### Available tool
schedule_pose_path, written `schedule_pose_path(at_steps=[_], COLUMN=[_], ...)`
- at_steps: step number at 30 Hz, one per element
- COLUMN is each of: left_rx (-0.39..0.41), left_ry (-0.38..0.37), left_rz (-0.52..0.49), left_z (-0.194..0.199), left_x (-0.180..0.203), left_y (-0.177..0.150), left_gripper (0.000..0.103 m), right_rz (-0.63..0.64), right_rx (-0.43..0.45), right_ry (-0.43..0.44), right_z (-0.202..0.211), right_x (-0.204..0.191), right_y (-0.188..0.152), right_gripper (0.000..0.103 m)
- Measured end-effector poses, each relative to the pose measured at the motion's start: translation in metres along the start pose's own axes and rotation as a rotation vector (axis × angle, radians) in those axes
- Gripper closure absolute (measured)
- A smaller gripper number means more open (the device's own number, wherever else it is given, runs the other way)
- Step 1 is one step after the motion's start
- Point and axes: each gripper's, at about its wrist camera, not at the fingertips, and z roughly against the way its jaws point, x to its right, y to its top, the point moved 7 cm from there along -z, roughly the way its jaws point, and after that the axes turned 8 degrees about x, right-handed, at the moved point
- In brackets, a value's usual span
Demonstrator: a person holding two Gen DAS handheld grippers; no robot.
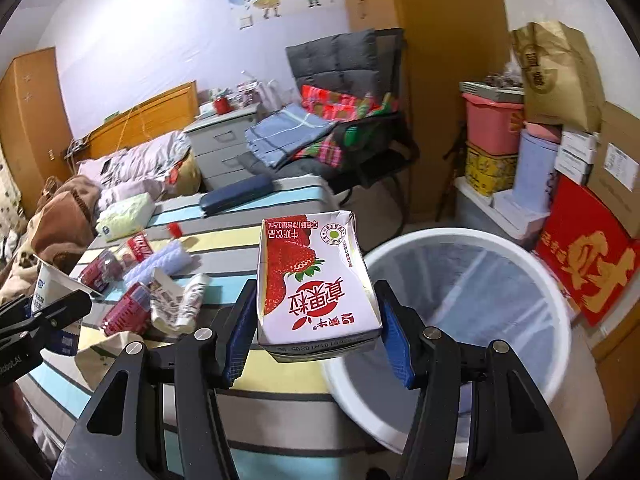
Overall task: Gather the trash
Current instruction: 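Lift both held items and carry them over the wastebasket, then open both tools to drop the yogurt cup and strawberry carton into the wastebasket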
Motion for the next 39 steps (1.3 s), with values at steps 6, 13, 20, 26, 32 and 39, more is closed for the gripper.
schedule_pose_path(at_steps=[6,13,20,26,32,39], left_rx=[-0.005,-0.02,-0.044,-0.095,-0.143,-0.177], left_ry=[-0.056,-0.129,-0.201,-0.245,-0.27,-0.269], left_rz=[-0.044,-0.098,-0.141,-0.17,-0.193,-0.169], left_z=[-0.007,-0.022,-0.044,-0.072,-0.098,-0.123], left_x=[0.044,0.096,0.145,0.18,0.202,0.203], left_y=[0.001,0.001,0.001,-0.008,-0.022,-0.027], left_gripper=[0.055,0.055,0.055,0.055,0.055,0.055], right_rz=[-0.013,-0.048,-0.074,-0.074,-0.075,-0.037], right_rx=[0.017,0.025,0.019,-0.026,-0.082,-0.126], right_ry=[-0.054,-0.105,-0.153,-0.168,-0.164,-0.172], right_z=[0.015,0.026,0.034,0.025,0.011,-0.002], right_x=[0.027,0.062,0.093,0.111,0.124,0.129], right_y=[-0.002,-0.004,-0.009,-0.019,-0.033,-0.039], right_gripper=[0.045,0.045,0.045,0.045,0.045,0.045])
